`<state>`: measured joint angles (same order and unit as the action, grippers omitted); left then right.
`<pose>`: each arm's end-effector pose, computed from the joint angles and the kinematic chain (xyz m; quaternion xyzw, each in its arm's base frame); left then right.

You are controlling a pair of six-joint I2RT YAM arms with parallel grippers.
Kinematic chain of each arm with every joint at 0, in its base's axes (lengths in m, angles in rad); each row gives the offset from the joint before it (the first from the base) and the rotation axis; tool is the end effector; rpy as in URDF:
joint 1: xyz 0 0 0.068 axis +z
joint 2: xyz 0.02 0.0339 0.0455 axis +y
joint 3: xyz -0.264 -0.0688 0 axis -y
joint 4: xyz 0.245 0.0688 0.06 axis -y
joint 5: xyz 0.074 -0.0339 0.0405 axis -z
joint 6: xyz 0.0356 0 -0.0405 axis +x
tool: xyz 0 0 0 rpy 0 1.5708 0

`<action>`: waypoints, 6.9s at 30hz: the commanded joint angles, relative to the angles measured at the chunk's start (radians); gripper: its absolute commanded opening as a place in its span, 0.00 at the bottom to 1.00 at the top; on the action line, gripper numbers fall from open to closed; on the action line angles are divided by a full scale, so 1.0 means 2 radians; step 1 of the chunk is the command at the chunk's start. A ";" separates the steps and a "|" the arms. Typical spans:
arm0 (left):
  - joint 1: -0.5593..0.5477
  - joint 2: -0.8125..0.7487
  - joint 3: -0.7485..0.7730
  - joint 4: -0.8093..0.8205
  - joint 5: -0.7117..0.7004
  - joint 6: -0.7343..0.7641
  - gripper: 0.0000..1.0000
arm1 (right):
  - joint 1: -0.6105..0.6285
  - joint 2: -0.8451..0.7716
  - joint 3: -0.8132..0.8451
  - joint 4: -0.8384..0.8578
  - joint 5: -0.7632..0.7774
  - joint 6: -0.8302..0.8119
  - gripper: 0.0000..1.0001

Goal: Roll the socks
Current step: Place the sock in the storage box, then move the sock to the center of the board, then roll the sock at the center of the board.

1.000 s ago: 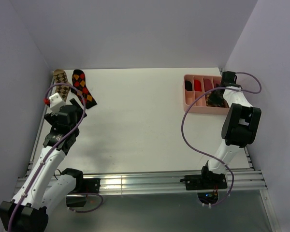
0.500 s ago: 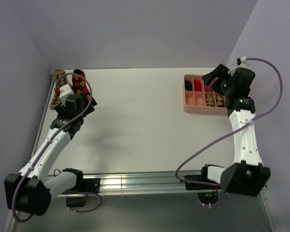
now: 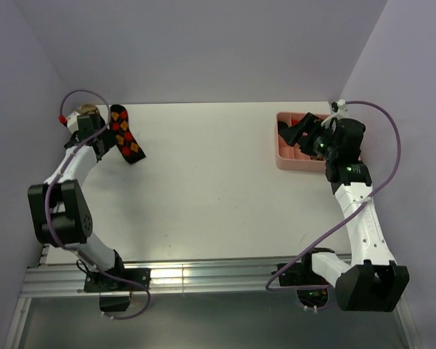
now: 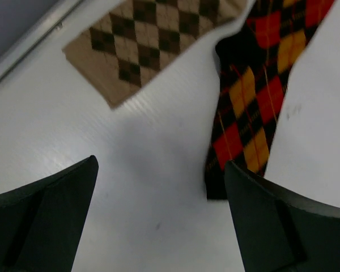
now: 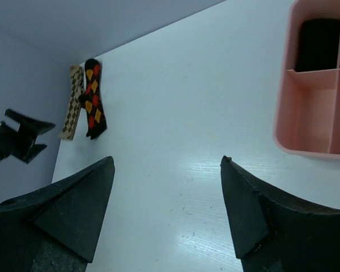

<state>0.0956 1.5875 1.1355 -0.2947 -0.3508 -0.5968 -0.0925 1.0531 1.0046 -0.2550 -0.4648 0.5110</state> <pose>0.3471 0.0456 0.2515 -0.3719 0.8250 0.0571 0.4217 0.2384 -0.0061 0.3593 0.1029 0.7893 0.3012 0.5250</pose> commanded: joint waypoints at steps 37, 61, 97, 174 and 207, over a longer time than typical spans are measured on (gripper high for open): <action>0.091 0.107 -0.029 -0.120 0.229 -0.103 0.90 | 0.030 -0.010 0.018 -0.024 -0.021 -0.036 0.81; -0.345 0.000 0.065 -0.141 0.142 -0.163 0.88 | 0.072 -0.049 -0.008 -0.016 -0.034 -0.029 0.81; -0.390 0.166 0.046 -0.024 0.198 -0.084 0.60 | 0.072 -0.078 -0.054 -0.042 -0.025 -0.040 0.79; -0.405 0.106 -0.044 0.143 0.362 -0.065 0.01 | 0.142 -0.062 -0.149 0.029 0.062 0.069 0.76; -0.374 0.114 -0.095 0.236 0.364 -0.090 0.01 | 0.297 0.332 0.052 -0.070 0.150 0.225 0.60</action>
<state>-0.6521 1.8404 0.9470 0.1268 0.3920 -0.7982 0.4900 1.7012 1.0531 -0.3397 -0.1764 0.9600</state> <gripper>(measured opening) 0.032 0.608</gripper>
